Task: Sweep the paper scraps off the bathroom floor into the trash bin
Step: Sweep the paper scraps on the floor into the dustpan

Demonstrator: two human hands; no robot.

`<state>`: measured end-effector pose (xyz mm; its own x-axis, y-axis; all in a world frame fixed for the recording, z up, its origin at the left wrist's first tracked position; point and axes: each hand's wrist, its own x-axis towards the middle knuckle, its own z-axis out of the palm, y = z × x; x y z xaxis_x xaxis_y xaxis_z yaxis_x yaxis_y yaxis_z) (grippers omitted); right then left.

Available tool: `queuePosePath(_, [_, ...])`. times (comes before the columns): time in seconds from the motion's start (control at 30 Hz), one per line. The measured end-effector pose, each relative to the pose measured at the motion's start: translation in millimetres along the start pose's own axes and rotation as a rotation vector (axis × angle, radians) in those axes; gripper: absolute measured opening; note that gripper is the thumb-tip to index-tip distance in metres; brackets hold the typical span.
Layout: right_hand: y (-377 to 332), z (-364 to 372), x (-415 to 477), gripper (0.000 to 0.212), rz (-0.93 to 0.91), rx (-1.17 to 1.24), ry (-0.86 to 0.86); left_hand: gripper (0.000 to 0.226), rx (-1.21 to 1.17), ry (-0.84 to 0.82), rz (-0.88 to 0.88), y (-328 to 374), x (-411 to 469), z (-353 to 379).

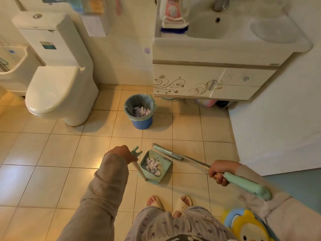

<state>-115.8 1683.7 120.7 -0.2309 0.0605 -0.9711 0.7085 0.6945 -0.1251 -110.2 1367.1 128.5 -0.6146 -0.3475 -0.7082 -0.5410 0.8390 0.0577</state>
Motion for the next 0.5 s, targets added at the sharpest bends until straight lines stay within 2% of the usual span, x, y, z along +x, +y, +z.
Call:
queuePosePath(0.17, [-6.4, 3.9, 5.0, 0.021, -0.026, -0.016, 0.043, 0.040, -0.030, -0.072, -0.049, -0.3, -4.0, 3.5])
queuePosePath(0.3, [-9.8, 1.6, 7.7, 0.019, -0.064, -0.003, 0.061, 0.038, -0.077, -0.064, -0.067, -0.9, -10.2, 11.2])
queuePosePath(0.5, [-24.8, -13.6, 17.5, 0.015, -0.116, -0.165, 0.128, 0.032, -0.155, -0.076, -0.043, -2.4, -30.5, 22.6])
